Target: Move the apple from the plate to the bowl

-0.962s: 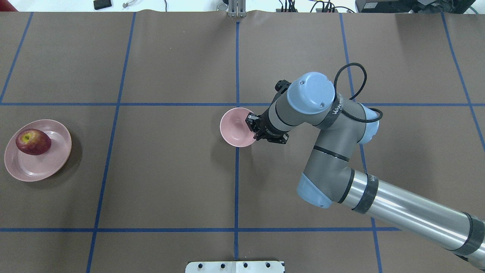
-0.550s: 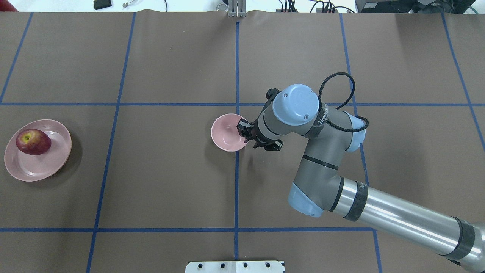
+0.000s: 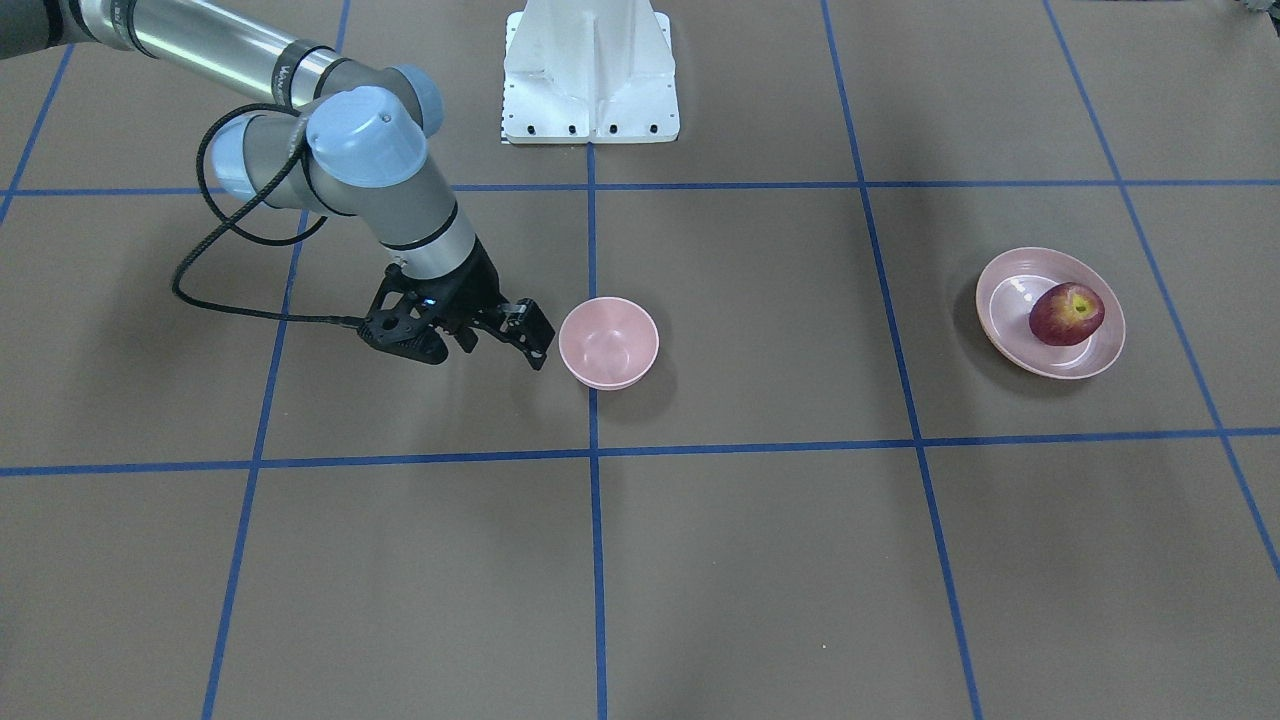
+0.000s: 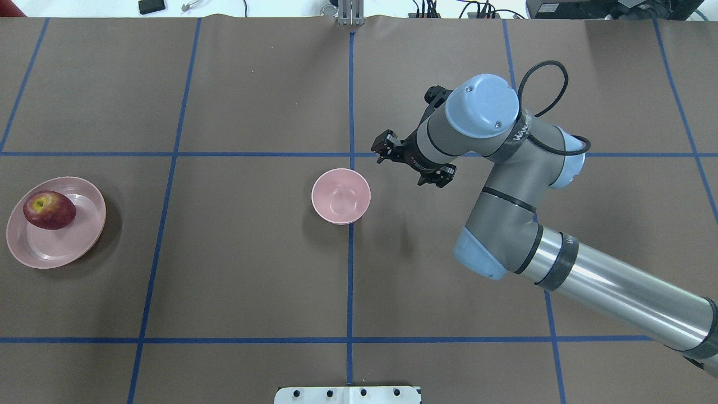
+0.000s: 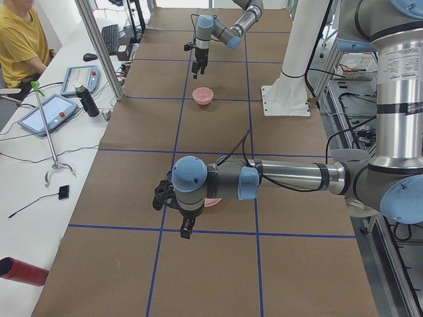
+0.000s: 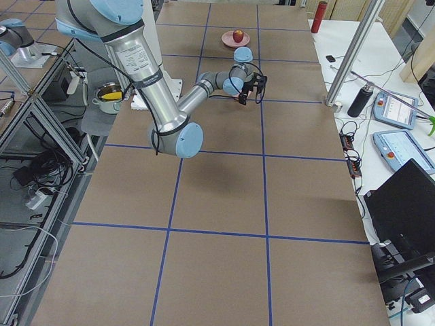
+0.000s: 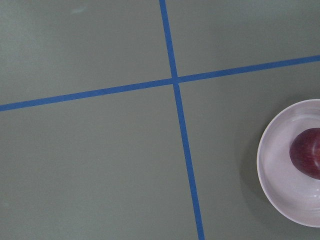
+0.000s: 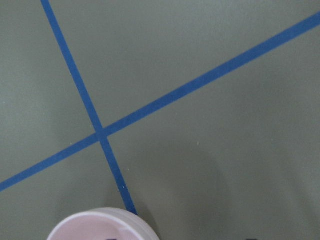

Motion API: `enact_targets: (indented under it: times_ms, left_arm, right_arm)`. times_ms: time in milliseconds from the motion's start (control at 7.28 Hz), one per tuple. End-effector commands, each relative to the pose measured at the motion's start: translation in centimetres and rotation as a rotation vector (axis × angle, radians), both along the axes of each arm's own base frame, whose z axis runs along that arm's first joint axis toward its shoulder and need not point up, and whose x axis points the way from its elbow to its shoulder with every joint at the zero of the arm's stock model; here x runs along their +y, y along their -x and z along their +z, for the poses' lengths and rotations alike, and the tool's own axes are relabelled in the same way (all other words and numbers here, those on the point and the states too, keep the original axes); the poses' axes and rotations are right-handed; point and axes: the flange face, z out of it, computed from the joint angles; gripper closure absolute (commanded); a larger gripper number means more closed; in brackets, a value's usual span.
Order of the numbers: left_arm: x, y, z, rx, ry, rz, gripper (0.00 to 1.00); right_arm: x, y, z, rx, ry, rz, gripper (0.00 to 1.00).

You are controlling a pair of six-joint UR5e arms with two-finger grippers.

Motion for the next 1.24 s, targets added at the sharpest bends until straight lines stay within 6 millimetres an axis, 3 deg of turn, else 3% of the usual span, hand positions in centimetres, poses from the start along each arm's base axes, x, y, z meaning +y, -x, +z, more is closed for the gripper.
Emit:
enact_targets:
  times_ms: [0,137,412,550,687,824,962,1099]
  left_arm:
    - [-0.9,-0.2,-0.8,-0.006,-0.084,0.005,0.02]
    - [-3.2,-2.1,-2.0,-0.007,-0.148,0.042,0.02]
    - [-3.5,-3.4,-1.7,0.092,-0.155,0.073,0.02]
    - [-3.4,-3.8,-2.3,0.102,-0.188,0.071,0.02]
    - [-3.9,-4.4,-3.4,0.129,-0.142,0.018,0.02]
    - [-3.8,-7.8,-4.5,0.136,-0.18,0.043,0.02]
    - [-3.2,-10.0,-4.2,0.136,-0.175,0.05,0.01]
    - [-3.4,-13.5,-4.2,0.077,-0.194,0.082,0.01]
  right_arm:
    - [-5.1,-7.4,4.5,0.165,-0.109,-0.109,0.0]
    - [-7.4,-11.1,6.3,0.229,-0.176,-0.159,0.0]
    - [-10.3,-20.8,11.2,0.204,-0.224,-0.251,0.0]
    - [-10.5,-24.1,13.9,0.21,-0.262,-0.297,0.0]
    - [-10.2,-27.4,17.2,0.238,-0.309,-0.339,0.0]
    - [-9.4,-30.0,20.0,0.233,-0.351,-0.398,0.0]
    - [-8.1,-34.5,23.6,0.212,-0.359,-0.418,0.0]
    - [-6.4,-39.6,27.6,0.208,-0.387,-0.44,0.0]
